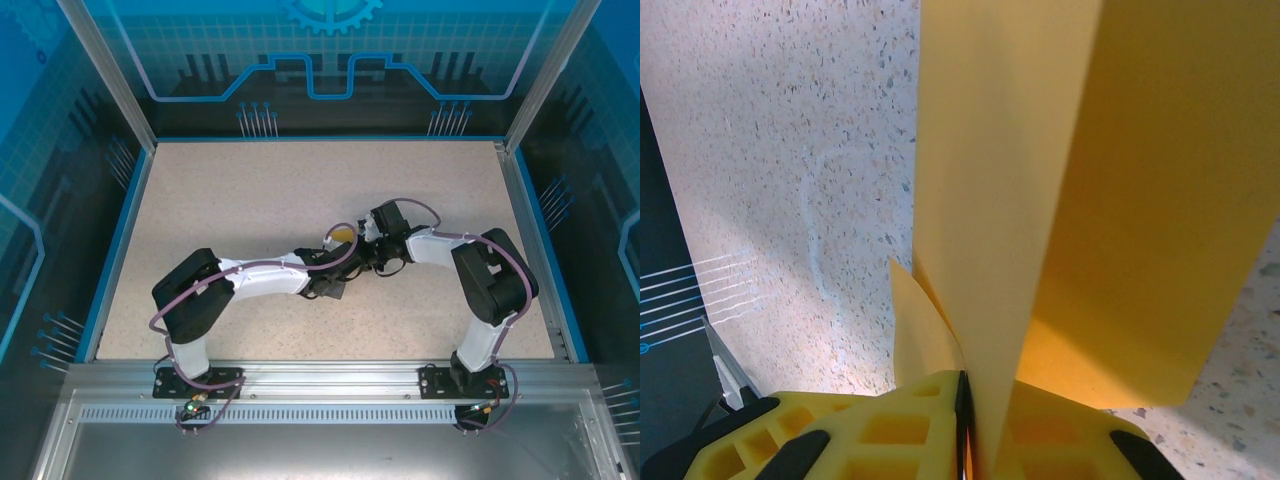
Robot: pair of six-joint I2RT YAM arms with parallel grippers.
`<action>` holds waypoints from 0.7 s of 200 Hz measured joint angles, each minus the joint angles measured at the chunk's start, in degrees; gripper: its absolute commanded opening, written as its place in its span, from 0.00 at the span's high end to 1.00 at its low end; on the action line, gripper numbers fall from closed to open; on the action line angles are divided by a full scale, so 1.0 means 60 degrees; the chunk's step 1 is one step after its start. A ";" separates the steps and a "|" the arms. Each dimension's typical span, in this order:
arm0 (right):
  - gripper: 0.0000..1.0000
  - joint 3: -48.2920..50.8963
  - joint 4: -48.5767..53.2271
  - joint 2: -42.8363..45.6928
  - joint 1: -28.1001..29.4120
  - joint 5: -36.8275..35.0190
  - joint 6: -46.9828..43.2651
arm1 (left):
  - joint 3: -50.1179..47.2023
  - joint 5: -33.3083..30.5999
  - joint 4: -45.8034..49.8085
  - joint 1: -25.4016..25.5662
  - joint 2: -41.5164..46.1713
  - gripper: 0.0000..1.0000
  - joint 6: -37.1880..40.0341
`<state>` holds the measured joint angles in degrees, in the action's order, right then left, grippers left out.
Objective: Fold a paper plane with a square sheet of paper (pick it up from the middle)
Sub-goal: Fourth fold the wing at the center of the table.
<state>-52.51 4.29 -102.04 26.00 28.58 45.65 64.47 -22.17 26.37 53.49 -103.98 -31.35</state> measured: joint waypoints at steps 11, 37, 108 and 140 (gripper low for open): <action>0.88 -0.0007 0.0011 0.0000 0.0000 -0.0004 0.0000 | 0.0000 -0.0029 -0.0011 0.0000 0.0000 0.59 -0.0015; 0.88 -0.0066 0.0069 0.0000 0.0000 -0.0004 -0.0004 | -0.0040 -0.0091 -0.0091 0.0000 0.0004 0.58 -0.0033; 0.88 -0.0233 0.0066 -0.0353 0.0124 -0.0004 0.0102 | -0.0277 -0.0204 -0.0226 0.0000 0.0146 0.57 -0.0033; 0.88 -0.0248 0.0073 -0.0357 0.0124 -0.0007 0.0098 | -0.0382 -0.0273 -0.0233 0.0000 0.0284 0.54 -0.0029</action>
<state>-54.00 4.73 -104.18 26.74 28.53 46.24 62.17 -23.81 24.97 53.49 -102.28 -31.53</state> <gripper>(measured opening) 0.119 0.442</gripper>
